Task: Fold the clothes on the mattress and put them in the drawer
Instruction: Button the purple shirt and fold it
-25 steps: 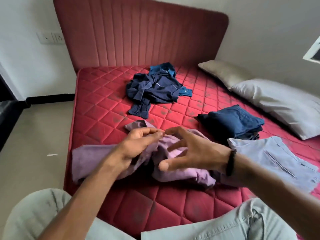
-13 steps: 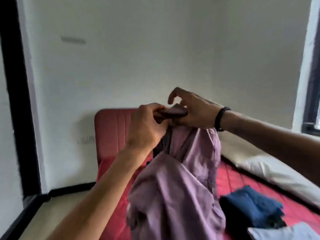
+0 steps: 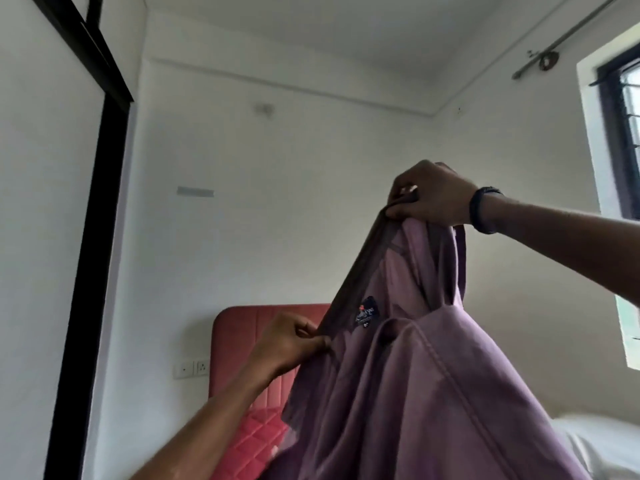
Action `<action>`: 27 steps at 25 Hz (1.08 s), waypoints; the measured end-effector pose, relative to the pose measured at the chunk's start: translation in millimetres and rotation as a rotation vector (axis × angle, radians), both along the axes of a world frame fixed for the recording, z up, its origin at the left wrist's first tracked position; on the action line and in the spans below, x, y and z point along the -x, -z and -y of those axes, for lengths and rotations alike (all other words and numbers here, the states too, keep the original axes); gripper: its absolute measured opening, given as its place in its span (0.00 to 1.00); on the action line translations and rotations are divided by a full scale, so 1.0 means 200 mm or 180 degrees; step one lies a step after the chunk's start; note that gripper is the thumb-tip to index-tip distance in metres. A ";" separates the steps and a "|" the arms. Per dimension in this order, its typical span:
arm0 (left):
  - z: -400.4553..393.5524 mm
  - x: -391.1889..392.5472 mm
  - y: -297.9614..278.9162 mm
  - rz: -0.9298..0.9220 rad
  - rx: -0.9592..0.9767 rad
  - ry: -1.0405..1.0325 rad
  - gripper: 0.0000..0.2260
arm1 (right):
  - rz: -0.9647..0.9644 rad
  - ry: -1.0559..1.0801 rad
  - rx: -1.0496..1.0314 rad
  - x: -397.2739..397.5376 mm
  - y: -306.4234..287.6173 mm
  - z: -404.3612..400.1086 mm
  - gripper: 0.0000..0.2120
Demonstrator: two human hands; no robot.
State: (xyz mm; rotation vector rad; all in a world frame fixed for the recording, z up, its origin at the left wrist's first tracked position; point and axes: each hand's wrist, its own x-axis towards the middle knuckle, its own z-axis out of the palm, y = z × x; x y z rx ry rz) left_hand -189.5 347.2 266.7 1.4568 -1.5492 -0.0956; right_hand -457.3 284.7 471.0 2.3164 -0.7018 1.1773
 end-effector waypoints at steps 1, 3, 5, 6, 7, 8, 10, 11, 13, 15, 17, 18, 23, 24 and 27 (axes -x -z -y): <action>0.02 -0.02 -0.01 0.0024 0.0062 -0.0167 0.05 | 0.0091 0.0003 -0.0005 0.04 0.01 0.02 0.07; 0.03 -0.06 -0.09 0.0040 0.0551 -0.0758 0.05 | 0.0242 -0.0038 -0.0166 0.11 0.02 0.04 0.07; 0.00 -0.14 -0.23 -0.0021 0.1177 -0.1230 0.07 | 0.0305 -0.0191 -0.0692 0.20 0.03 0.05 0.09; -0.03 -0.18 -0.30 -0.0016 0.1385 -0.1378 0.08 | 0.0330 -0.0302 -0.0955 0.25 0.04 0.06 0.10; -0.06 -0.21 -0.37 0.0117 0.1456 -0.1502 0.10 | 0.0365 -0.0390 -0.1118 0.29 0.04 0.07 0.09; -0.10 -0.22 -0.43 0.0365 0.1340 -0.1609 0.13 | 0.0431 -0.0417 -0.1150 0.33 0.05 0.08 0.08; -0.13 -0.24 -0.51 0.0958 0.0875 -0.1676 0.15 | 0.0709 -0.0296 -0.0936 0.37 0.06 0.13 0.04; -0.12 -0.23 -0.53 0.1207 0.0617 -0.1620 0.15 | 0.0890 -0.0182 -0.0831 0.37 0.07 0.15 0.05; -0.13 -0.22 -0.58 0.1497 0.0335 -0.1488 0.13 | 0.1204 -0.0035 -0.0759 0.36 0.10 0.18 0.07; -0.17 -0.23 -0.63 0.1626 0.0559 -0.1508 0.10 | 0.1420 0.0034 -0.0679 0.33 0.13 0.19 0.06; -0.22 -0.26 -0.65 0.1882 0.0863 -0.1757 0.05 | 0.1789 0.0058 -0.0672 0.31 0.18 0.21 0.05; -0.25 -0.27 -0.64 0.2074 0.0803 -0.1911 0.02 | 0.1945 0.0097 -0.0710 0.30 0.21 0.21 0.05; -0.32 -0.34 -0.58 0.1354 0.1427 -0.1595 0.03 | 0.2800 -0.0307 -0.0845 0.24 0.36 0.12 0.03; -0.36 -0.34 -0.60 0.0974 0.1946 -0.1478 0.03 | 0.3041 -0.0455 -0.0789 0.25 0.34 0.09 0.05; -0.54 -0.27 -0.80 0.0169 0.2893 -0.1198 0.03 | 0.3330 -0.0923 -0.0728 0.32 0.21 -0.08 0.09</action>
